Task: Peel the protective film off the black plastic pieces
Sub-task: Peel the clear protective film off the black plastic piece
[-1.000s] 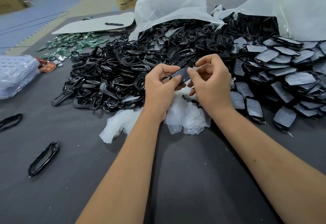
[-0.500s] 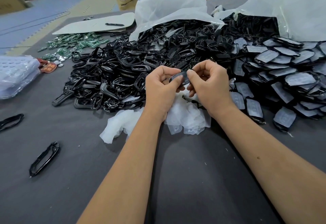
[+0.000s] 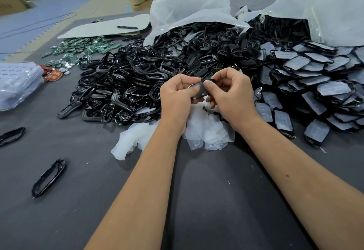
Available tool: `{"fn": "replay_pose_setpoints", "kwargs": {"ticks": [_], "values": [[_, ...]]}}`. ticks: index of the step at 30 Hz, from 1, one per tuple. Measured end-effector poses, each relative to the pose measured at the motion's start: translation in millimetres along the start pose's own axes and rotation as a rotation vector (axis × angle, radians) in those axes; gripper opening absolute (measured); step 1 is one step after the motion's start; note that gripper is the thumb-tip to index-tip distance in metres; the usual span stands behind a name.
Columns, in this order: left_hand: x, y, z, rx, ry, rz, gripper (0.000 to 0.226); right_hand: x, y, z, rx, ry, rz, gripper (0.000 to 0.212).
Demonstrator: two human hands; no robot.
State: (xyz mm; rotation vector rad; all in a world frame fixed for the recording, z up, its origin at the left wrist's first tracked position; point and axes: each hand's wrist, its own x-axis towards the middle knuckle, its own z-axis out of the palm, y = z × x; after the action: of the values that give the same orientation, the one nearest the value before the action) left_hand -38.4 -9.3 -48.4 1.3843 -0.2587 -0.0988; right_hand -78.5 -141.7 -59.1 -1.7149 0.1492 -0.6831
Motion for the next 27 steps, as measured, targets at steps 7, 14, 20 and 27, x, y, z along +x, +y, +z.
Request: {"fn": "replay_pose_setpoints", "kwargs": {"ticks": [7,14,20,27], "values": [[0,1,-1,-0.062,0.003,-0.022,0.017,0,-1,-2,-0.010,0.013,0.026,0.019],[-1,2,-1,-0.043,0.027,-0.014,0.017,-5,-8,-2,-0.141,-0.026,-0.130,0.005],[5,5,-7,-0.238,0.114,-0.139,0.018,-4,-8,-1,-0.050,-0.151,-0.100,0.012],[9,6,-9,-0.362,0.054,-0.191,0.010,-3,-6,-3,-0.178,-0.104,-0.176,0.014]]}}
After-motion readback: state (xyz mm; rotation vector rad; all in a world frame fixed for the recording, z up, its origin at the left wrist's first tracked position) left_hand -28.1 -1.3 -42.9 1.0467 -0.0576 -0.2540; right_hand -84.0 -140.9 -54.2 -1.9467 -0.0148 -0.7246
